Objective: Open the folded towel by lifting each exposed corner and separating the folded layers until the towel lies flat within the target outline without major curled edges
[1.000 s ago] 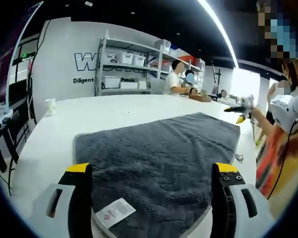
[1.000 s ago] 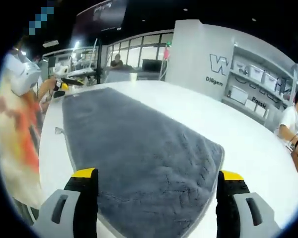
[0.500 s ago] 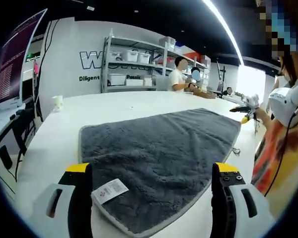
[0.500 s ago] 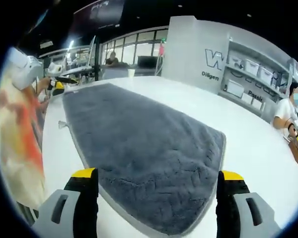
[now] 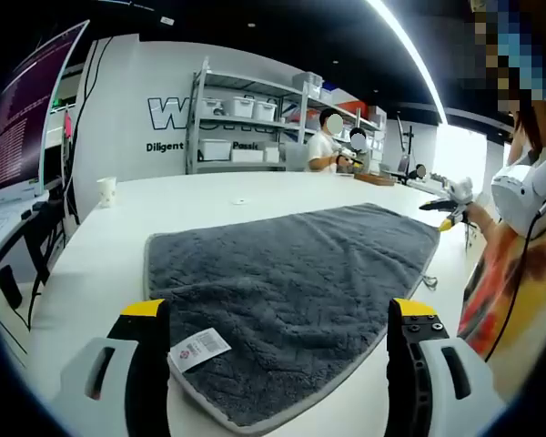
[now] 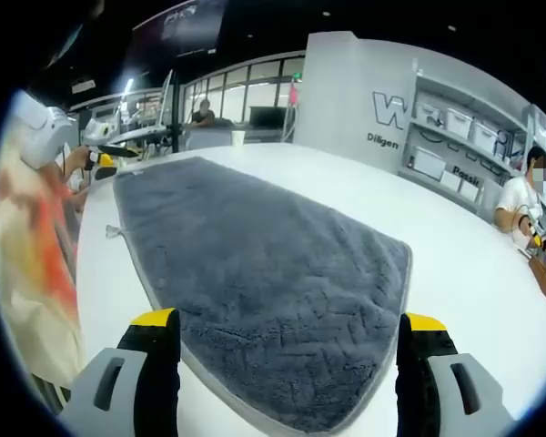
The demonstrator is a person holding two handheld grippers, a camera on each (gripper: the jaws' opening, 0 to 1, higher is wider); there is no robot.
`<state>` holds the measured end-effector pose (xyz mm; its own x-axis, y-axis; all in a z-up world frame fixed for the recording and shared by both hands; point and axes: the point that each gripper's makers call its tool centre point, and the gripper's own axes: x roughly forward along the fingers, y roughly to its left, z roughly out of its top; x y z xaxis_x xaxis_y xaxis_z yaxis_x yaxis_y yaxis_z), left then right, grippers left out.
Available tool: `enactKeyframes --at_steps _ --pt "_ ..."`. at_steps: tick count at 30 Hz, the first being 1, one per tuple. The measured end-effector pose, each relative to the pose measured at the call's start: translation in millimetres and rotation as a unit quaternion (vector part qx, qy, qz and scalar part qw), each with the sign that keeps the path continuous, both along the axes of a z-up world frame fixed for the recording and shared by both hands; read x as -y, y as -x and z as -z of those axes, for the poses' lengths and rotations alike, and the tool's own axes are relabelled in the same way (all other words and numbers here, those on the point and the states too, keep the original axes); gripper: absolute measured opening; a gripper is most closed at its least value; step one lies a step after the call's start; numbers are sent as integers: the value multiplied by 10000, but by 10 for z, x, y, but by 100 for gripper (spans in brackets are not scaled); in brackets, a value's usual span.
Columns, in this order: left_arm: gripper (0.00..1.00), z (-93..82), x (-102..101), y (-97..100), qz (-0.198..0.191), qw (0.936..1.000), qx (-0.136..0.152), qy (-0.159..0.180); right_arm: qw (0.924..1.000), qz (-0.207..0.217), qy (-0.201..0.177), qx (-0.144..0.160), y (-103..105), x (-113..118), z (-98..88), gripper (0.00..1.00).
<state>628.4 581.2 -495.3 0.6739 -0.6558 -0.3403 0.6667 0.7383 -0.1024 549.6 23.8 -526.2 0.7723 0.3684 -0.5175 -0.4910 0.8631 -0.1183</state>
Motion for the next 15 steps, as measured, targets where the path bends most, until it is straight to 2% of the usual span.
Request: enactKeyframes --at_steps 4,8,15 --pt "98 3 -11 0 -16 10000 8 -19 9997 -80 188 -104 16 -33 64 99" --pt "98 13 -1 10 16 10000 -9 -14 9998 -124 37 -134 25 -63 66 99" --pt "97 10 -4 -9 -10 10000 -12 46 9999 -60 5 -143 16 -30 71 99"
